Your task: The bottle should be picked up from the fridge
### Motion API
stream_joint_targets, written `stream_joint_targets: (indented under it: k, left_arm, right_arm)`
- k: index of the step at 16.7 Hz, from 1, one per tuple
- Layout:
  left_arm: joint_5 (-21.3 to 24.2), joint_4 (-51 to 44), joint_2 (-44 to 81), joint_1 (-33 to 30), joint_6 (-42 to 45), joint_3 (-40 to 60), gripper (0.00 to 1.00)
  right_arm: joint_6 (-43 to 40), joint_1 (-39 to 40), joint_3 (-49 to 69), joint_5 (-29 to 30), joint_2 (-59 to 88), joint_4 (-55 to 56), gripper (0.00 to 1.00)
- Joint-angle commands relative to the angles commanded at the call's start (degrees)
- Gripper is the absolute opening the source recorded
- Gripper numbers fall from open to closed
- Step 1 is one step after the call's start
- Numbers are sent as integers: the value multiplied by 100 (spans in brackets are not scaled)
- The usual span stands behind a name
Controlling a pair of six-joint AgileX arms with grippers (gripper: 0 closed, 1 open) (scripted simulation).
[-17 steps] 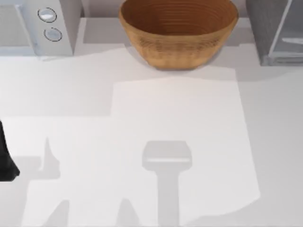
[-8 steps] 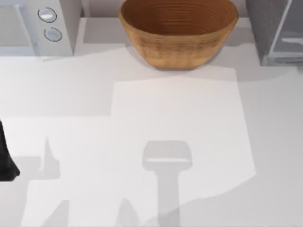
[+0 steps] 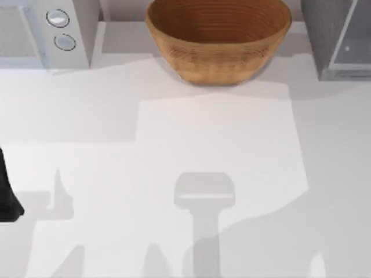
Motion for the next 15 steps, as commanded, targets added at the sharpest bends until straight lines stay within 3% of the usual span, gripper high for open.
stream_joint_targets:
  k: [6, 15]
  left_arm:
    - [0, 0, 0, 0, 0, 0, 100]
    - [0, 0, 0, 0, 0, 0, 100]
  right_arm:
    - [-2, 49, 290, 50, 130, -197, 100]
    - [-2, 49, 290, 50, 130, -197, 32]
